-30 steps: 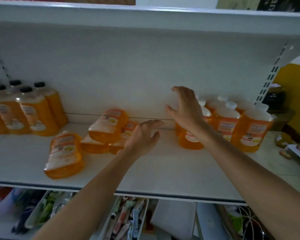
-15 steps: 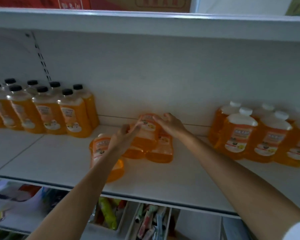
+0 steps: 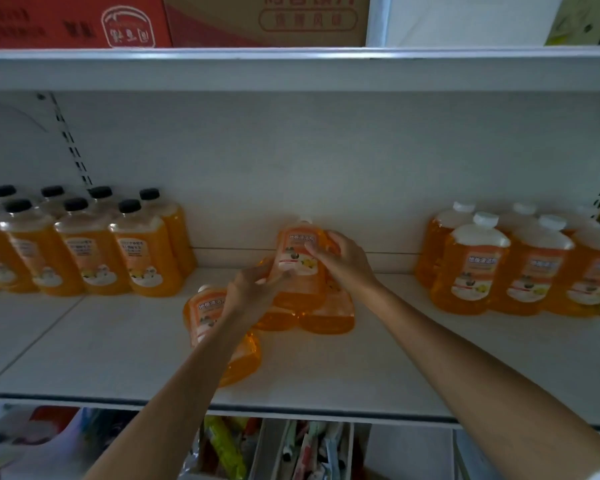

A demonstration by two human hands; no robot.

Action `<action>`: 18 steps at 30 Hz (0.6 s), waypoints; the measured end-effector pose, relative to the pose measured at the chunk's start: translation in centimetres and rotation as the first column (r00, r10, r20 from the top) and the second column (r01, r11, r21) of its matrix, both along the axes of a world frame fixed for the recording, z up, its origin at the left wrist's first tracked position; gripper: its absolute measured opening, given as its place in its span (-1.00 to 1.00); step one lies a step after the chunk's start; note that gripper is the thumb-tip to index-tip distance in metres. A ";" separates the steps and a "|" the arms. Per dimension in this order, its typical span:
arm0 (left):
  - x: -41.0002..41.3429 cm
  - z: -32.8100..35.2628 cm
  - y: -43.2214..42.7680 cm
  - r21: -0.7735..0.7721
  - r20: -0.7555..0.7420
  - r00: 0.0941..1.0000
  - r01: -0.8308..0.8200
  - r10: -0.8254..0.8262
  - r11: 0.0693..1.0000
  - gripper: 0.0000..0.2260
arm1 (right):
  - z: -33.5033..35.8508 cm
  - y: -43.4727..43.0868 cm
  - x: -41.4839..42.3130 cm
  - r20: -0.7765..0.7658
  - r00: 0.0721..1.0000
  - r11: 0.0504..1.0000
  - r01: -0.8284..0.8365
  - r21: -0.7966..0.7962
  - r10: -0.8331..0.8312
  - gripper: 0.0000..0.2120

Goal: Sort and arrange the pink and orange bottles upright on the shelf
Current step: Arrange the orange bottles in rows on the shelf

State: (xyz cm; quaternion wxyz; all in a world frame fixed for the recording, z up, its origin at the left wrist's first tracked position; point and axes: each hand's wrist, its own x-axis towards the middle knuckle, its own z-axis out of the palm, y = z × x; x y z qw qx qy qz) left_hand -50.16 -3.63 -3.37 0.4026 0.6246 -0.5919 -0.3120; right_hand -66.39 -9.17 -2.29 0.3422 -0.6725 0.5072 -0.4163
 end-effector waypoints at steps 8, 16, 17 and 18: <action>-4.4 0.6 2.2 -0.179 0.105 0.994 0.039 -0.021 0.983 -0.54 | 3.0 1.7 -3.3 0.078 0.997 0.997 0.001 -0.077 0.005 -0.32; -12.7 -0.3 3.1 -0.344 0.069 0.995 0.093 -0.074 0.934 -0.53 | 3.3 2.6 -11.2 0.105 0.994 0.996 0.006 -0.091 0.004 -0.14; -13.9 -0.7 3.3 -0.363 0.055 0.995 0.094 -0.079 0.927 -0.53 | 3.3 2.7 -12.2 0.112 0.993 0.996 -0.015 -0.084 0.024 -0.13; -14.9 -1.0 3.3 -0.383 0.041 0.995 0.100 -0.091 0.918 -0.51 | 3.3 2.8 -13.1 0.121 0.992 0.996 -0.037 -0.075 0.046 -0.12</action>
